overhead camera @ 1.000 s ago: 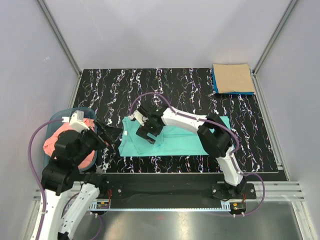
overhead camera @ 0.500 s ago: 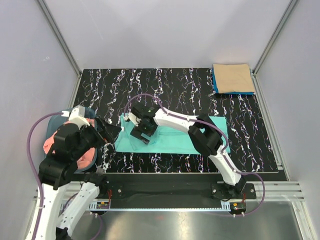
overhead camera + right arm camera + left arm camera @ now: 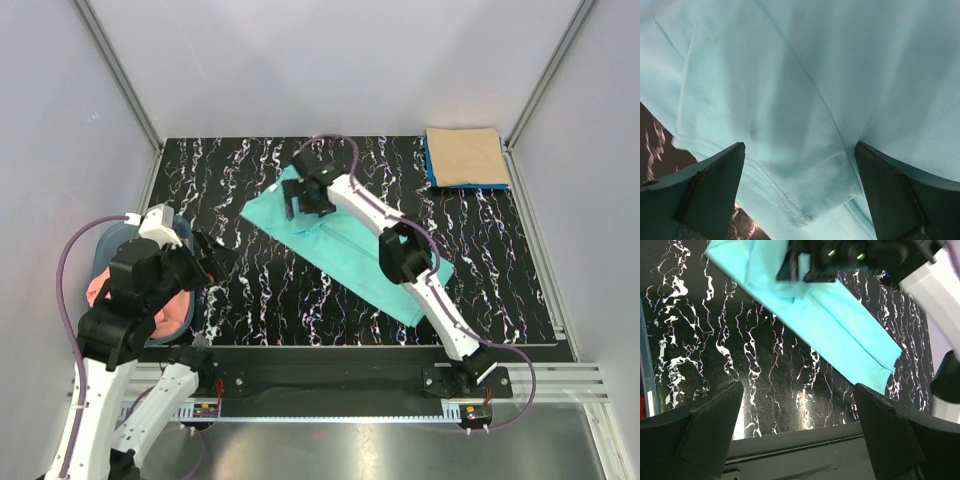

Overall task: Fold and stack the t-shirts
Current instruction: Fold the tshirt

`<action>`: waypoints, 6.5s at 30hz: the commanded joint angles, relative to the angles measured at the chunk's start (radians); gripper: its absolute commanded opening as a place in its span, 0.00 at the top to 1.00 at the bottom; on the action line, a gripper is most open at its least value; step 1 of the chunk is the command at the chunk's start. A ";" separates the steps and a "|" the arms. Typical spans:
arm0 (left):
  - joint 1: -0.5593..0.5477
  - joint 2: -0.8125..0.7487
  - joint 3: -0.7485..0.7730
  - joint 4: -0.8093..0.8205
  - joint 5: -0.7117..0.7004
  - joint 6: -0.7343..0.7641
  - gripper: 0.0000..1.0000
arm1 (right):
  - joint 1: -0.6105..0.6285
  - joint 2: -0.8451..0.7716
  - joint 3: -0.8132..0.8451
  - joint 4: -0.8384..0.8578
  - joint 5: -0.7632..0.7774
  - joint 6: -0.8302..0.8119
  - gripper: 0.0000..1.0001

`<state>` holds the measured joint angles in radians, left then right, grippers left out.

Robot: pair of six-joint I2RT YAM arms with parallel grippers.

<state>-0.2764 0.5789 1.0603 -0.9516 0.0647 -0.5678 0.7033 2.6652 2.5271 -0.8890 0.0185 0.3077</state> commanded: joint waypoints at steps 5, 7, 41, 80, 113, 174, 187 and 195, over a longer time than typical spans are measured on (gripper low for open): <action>-0.010 0.032 0.014 0.039 -0.028 0.023 0.01 | -0.125 0.015 -0.093 -0.070 -0.014 0.620 0.00; -0.010 0.036 0.006 0.037 -0.028 0.020 0.01 | -0.125 0.027 -0.032 -0.090 -0.005 0.604 0.00; -0.010 0.013 -0.088 0.120 0.181 -0.172 0.01 | -0.131 -0.837 -1.243 0.242 0.113 -0.223 0.00; -0.010 -0.100 -0.086 -0.144 0.106 -0.116 0.01 | 0.105 -0.425 -0.705 0.073 0.075 0.941 0.00; -0.131 0.094 -0.551 0.204 0.351 -0.282 0.35 | -0.112 -1.168 -1.339 0.202 -0.195 0.309 0.20; -0.419 0.573 -0.732 0.642 0.093 -0.653 0.76 | -0.255 -1.176 -2.018 0.630 -0.583 0.352 0.56; -0.448 0.478 -0.775 0.614 0.089 -0.669 1.00 | -0.255 -1.183 -2.090 0.691 -0.675 0.383 1.00; -0.524 0.441 -0.717 0.521 0.054 -0.710 1.00 | -0.254 -1.308 -2.096 0.628 -0.686 0.424 1.00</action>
<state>-0.7876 1.0283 0.3187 -0.3244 0.1806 -1.2701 0.4488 1.4029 0.4107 -0.2153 -0.6899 0.7235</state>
